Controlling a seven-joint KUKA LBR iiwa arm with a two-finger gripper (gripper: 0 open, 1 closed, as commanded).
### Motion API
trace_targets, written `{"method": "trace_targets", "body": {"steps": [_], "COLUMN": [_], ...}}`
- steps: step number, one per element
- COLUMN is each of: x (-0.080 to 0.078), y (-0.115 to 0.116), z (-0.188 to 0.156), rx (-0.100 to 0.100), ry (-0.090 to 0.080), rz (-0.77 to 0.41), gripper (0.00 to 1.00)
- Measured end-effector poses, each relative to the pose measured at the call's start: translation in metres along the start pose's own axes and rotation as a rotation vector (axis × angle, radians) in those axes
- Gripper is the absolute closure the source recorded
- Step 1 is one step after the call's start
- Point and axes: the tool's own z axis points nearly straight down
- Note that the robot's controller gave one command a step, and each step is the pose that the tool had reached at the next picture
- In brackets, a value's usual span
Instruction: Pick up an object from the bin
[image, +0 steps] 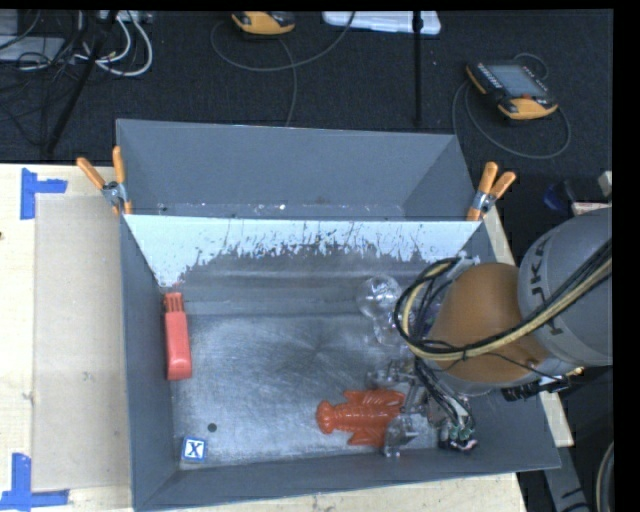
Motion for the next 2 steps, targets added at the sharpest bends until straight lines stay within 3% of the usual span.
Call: {"method": "trace_targets", "body": {"steps": [2], "x": [0.0013], "y": [0.0007], "z": [-0.0224], "rx": [-0.003], "ry": [0.014], "rz": [-0.003], "gripper": [1.0]}}
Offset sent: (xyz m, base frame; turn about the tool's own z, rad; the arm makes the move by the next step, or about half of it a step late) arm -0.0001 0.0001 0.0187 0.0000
